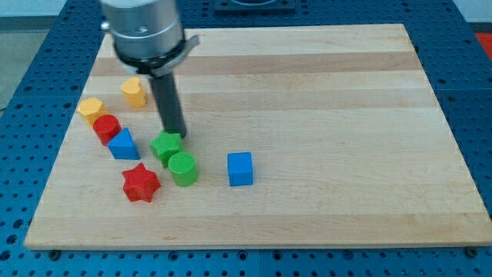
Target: Push the green star into the green circle
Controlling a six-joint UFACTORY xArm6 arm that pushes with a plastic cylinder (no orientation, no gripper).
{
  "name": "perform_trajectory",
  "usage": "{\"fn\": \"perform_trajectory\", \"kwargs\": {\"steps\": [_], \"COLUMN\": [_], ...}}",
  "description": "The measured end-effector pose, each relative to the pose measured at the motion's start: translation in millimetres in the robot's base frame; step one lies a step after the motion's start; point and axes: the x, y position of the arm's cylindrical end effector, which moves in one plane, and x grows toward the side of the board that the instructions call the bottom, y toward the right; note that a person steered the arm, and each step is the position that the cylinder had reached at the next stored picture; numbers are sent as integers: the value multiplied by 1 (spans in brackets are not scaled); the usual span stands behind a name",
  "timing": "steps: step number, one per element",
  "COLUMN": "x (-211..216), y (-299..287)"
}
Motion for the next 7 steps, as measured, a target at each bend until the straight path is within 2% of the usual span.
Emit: {"fn": "perform_trajectory", "kwargs": {"steps": [1,2,3,4,5,6,7], "x": [29,36,35,76,110,109,86], "y": [-10,-13,-64,-62,23,44,-10]}}
